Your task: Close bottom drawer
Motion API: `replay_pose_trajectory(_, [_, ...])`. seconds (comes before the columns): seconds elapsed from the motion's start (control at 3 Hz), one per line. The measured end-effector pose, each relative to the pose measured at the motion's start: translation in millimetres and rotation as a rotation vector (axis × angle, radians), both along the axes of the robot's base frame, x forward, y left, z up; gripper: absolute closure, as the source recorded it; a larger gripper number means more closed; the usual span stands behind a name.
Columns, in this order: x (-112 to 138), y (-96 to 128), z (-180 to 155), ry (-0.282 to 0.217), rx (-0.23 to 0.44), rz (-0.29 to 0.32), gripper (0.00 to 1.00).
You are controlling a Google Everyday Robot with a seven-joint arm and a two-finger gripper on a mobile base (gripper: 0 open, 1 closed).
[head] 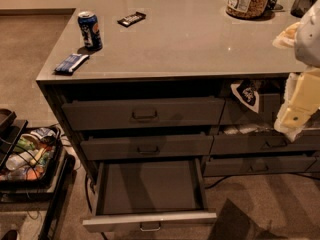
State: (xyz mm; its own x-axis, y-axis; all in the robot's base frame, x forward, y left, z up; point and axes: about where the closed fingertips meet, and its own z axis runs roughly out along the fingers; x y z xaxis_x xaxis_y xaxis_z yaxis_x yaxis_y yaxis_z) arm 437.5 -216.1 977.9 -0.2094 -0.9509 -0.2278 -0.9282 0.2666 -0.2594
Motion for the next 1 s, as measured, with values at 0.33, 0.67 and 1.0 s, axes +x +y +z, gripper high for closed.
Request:
replay_pose_trajectory(0.33, [-18, 8, -17, -0.041, 0.075, 0.059, 0.00])
replay_pose_trajectory(0.67, [-27, 25, -61, -0.094, 0.218, 0.133, 0.00])
replay_pose_trajectory(1.0, [-12, 69, -76, -0.206, 0.373, 0.231, 0.00])
